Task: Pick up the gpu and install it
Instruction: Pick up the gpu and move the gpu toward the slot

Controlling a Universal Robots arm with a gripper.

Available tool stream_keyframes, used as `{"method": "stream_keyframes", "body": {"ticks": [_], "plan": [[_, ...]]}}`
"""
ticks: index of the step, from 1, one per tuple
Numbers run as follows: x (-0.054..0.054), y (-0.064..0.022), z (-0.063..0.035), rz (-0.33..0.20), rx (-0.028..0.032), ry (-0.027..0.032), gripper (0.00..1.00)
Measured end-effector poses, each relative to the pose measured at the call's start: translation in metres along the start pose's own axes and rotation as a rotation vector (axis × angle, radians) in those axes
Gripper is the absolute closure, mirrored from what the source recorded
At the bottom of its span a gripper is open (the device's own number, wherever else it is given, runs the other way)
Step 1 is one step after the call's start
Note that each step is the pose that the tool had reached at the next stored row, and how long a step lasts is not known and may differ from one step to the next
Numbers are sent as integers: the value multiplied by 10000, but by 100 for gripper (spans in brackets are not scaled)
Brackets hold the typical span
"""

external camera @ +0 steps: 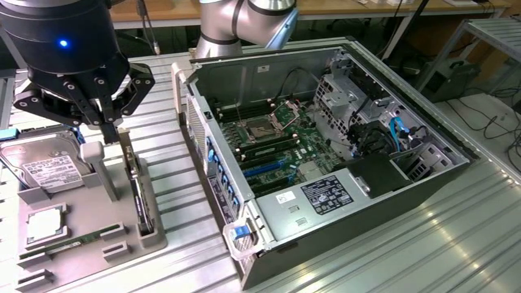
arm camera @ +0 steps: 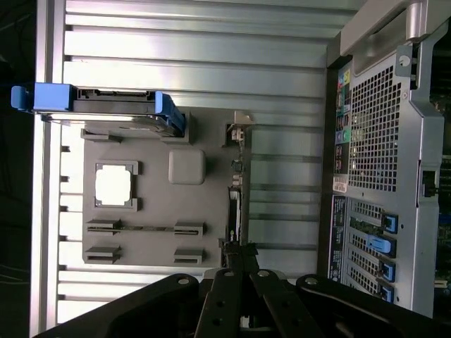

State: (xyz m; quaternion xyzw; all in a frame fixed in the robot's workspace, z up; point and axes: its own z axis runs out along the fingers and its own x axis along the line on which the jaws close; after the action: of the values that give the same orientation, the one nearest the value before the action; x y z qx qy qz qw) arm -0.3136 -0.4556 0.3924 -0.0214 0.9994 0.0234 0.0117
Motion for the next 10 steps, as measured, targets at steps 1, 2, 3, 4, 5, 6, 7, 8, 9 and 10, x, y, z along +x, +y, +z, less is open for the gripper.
{"method": "stream_keyframes", "body": {"ticks": [1, 2, 3, 4, 5, 6, 7, 8, 9, 10], "plan": [[0, 0, 0, 0, 0, 0, 89], [0, 0, 0, 0, 0, 0, 89], [0, 0, 0, 0, 0, 0, 89], [0, 0, 0, 0, 0, 0, 89], [0, 0, 0, 1, 0, -1, 89], [0, 0, 0, 1, 0, 0, 89], [0, 0, 0, 0, 0, 0, 89], [0, 0, 0, 0, 0, 0, 89], [0, 0, 0, 0, 0, 0, 89], [0, 0, 0, 0, 0, 0, 89]]}}
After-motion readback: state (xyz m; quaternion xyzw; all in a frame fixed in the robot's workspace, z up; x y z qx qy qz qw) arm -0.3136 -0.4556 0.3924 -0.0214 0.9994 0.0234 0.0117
